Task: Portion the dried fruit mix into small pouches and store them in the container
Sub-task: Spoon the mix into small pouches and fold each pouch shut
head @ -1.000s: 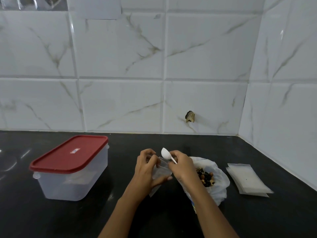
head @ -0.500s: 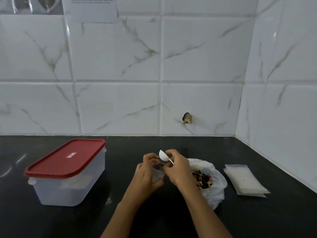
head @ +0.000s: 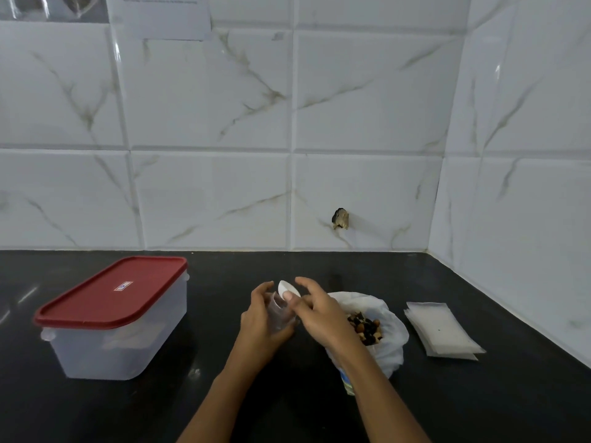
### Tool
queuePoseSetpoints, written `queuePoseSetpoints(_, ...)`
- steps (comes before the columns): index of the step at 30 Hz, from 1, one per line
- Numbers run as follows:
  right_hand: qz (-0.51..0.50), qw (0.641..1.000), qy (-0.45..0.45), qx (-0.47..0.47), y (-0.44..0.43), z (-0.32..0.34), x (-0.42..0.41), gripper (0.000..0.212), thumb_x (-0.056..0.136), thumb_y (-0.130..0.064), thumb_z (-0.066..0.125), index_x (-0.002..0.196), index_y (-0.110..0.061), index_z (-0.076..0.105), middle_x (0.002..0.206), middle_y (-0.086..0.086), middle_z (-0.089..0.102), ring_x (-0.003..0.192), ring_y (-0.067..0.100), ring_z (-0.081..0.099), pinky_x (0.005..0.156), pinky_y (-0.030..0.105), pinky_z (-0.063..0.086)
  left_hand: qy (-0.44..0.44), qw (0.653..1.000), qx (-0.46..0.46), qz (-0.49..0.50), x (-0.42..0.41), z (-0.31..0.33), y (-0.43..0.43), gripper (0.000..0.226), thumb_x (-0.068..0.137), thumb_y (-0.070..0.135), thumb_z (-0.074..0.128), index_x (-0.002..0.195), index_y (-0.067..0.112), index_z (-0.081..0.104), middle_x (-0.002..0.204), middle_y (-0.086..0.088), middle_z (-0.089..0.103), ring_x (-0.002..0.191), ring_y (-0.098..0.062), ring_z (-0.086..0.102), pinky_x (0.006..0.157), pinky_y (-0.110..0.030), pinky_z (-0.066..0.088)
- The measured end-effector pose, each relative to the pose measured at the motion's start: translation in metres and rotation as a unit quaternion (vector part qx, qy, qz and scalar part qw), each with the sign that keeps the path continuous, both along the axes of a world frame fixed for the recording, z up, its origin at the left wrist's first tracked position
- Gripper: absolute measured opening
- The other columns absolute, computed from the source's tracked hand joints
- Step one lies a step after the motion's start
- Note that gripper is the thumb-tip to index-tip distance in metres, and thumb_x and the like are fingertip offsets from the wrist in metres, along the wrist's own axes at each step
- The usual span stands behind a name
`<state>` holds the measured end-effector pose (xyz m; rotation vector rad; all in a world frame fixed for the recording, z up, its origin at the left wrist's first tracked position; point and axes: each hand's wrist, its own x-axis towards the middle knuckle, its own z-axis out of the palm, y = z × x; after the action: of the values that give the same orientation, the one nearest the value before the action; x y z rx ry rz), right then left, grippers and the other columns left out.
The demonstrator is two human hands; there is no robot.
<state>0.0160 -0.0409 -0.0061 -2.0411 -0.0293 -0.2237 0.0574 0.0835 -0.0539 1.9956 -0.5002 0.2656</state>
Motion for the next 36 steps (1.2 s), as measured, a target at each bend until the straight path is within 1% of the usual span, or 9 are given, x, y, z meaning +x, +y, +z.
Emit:
queuePoseSetpoints(2,-0.010,1.000,-0.005,0.022,0.000,-0.001,-0.004,0.046,0.093,-0.044,0.048,0.135,-0.027,0.037,0.113,0.001,0.066,0.106,0.009,0.058,0.085,0.020,0.045,0.004,1.000,0.003,-0.010,-0.001,-0.001,-0.001,0.064,0.079,0.026,0.072,0.126,0.036,0.031,0.124,0.007,0.051,0.112,-0.012,0.053,0.093,-0.023,0.046)
queuePoseSetpoints(5,-0.043,0.996,-0.017,0.077,-0.009,0.004,-0.012,0.029,0.096,-0.036,0.045,0.121,-0.022,0.040,0.096,-0.003,0.068,0.088,0.001,0.057,0.068,0.013,0.041,0.003,0.998,0.054,-0.016,-0.002,-0.006,-0.004,0.057,0.078,0.037,0.070,0.119,0.049,0.031,0.123,0.012,0.050,0.118,-0.018,0.046,0.099,-0.039,0.045)
queuePoseSetpoints(8,-0.097,0.994,-0.017,0.048,-0.032,0.009,-0.020,0.024,0.099,-0.023,0.040,0.120,-0.016,0.048,0.096,-0.002,0.065,0.092,0.010,0.057,0.075,0.018,0.047,0.014,0.998,0.061,-0.014,-0.007,-0.004,-0.012,0.055,0.079,0.041,0.068,0.121,0.049,0.033,0.125,0.014,0.048,0.123,-0.020,0.038,0.102,-0.038,0.038)
queuePoseSetpoints(11,-0.165,0.986,-0.028,-0.028,-0.061,0.014,-0.028,0.018,0.092,-0.017,0.052,0.108,-0.020,0.059,0.099,0.000,0.069,0.088,0.011,0.060,0.069,0.016,0.050,0.005,0.998,0.059,-0.022,-0.016,-0.001,-0.021,0.059,0.079,0.042,0.068,0.128,0.043,0.034,0.127,0.015,0.048,0.124,-0.019,0.036,0.099,-0.029,0.031)
queuePoseSetpoints(14,-0.223,0.964,-0.021,-0.140,-0.079,0.016,-0.040,0.017,0.085,-0.030,0.063,0.103,-0.030,0.064,0.094,-0.003,0.070,0.089,0.015,0.064,0.076,0.035,0.054,-0.019,0.998,0.055,-0.030,-0.022,-0.001,-0.029,0.063,0.080,0.039,0.068,0.133,0.040,0.034,0.128,0.019,0.043,0.124,-0.014,0.038,0.104,-0.029,0.027)
queuePoseSetpoints(20,-0.236,0.889,-0.006,-0.391,-0.079,0.022,-0.060,0.025,0.094,-0.016,0.050,0.115,-0.020,0.062,0.109,0.006,0.062,0.100,0.019,0.057,0.077,0.026,0.046,-0.025,0.997,0.062,-0.048,-0.029,-0.002,-0.035,0.066,0.082,0.041,0.067,0.139,0.037,0.035,0.120,0.018,0.039,0.112,-0.005,0.042,0.110,-0.040,0.032)
queuePoseSetpoints(24,-0.209,0.855,0.039,-0.474,-0.071,0.017,-0.060,0.022,0.092,-0.009,0.049,0.109,-0.013,0.062,0.112,0.008,0.059,0.102,0.018,0.056,0.079,0.023,0.044,-0.016,0.997,0.051,-0.058,-0.034,-0.003,-0.037,0.068,0.080,0.040,0.069,0.139,0.032,0.036,0.116,0.019,0.041,0.114,-0.009,0.047,0.102,-0.032,0.041)
queuePoseSetpoints(30,-0.153,0.868,0.171,-0.441,-0.074,0.021,-0.045,0.031,0.092,-0.018,0.052,0.122,-0.012,0.055,0.108,0.010,0.054,0.103,0.023,0.056,0.081,0.032,0.046,0.001,0.998,-0.006,-0.065,-0.040,-0.003,-0.044,0.068,0.077,0.032,0.073,0.137,0.027,0.040,0.116,0.016,0.047,0.112,-0.004,0.048,0.093,-0.020,0.041)
queuePoseSetpoints(36,-0.207,0.928,0.044,-0.305,-0.086,-0.002,-0.052,0.028,0.092,-0.012,0.047,0.107,-0.017,0.070,0.107,0.010,0.068,0.098,0.023,0.062,0.084,0.030,0.051,0.010,0.994,-0.024,-0.103,-0.040,-0.004,-0.046,0.067,0.078,0.024,0.074,0.136,0.027,0.039,0.116,0.019,0.046,0.111,0.003,0.048,0.090,-0.014,0.042)
